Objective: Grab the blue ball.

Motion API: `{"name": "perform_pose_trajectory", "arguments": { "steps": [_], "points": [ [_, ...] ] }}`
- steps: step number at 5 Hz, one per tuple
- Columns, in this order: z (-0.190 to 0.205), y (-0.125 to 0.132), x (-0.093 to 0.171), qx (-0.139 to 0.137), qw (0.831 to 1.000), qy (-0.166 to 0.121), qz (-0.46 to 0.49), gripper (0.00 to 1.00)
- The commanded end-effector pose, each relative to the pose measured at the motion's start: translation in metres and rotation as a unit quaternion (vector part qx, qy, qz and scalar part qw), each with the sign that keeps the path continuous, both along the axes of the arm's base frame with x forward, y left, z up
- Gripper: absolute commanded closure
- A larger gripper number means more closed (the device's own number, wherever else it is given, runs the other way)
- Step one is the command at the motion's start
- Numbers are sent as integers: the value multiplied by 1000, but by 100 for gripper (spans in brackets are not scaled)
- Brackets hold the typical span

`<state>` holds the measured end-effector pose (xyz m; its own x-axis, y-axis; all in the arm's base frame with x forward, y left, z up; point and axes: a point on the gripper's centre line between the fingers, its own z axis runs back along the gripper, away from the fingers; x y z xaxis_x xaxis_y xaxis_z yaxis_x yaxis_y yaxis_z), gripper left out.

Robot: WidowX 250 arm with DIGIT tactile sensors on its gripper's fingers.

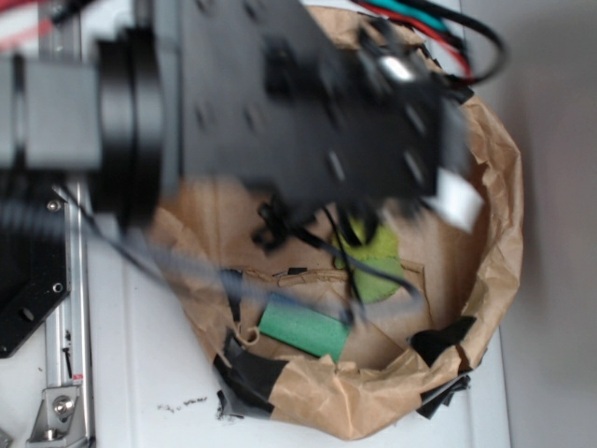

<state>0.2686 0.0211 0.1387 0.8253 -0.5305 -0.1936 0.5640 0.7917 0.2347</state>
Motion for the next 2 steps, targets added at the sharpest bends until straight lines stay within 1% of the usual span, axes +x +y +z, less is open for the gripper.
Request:
{"name": "perform_pose_trajectory", "arguments": {
  "steps": [1,2],
  "points": [
    [46,-7,-4,-39,966,-151,208,100],
    [47,0,-6,-73,959,-150,231,100]
  ]
}}
